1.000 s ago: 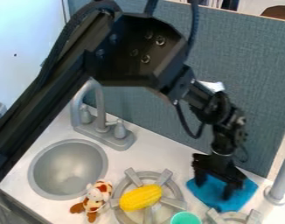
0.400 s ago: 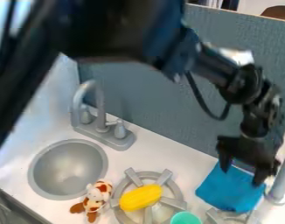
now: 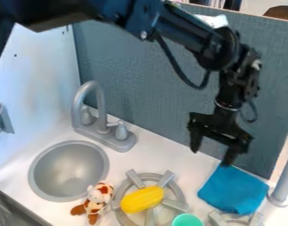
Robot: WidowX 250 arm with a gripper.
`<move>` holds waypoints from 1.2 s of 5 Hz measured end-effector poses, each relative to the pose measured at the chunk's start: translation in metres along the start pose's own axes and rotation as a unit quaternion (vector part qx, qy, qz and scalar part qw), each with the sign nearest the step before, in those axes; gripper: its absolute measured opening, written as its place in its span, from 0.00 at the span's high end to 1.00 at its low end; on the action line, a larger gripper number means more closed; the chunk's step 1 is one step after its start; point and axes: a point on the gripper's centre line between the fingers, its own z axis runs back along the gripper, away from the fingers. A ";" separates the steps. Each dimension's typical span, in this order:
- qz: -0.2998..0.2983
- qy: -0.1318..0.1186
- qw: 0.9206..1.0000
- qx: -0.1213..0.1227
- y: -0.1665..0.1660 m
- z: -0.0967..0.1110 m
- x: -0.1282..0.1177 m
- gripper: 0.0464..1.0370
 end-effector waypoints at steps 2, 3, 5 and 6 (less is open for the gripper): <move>-0.064 0.088 0.993 0.039 0.036 -0.010 -0.063 0.04; -0.077 0.079 0.993 0.053 0.049 -0.006 -0.089 0.04; -0.090 0.081 0.992 0.044 0.057 -0.007 -0.099 0.04; -0.090 0.082 0.992 0.045 0.057 -0.007 -0.099 0.04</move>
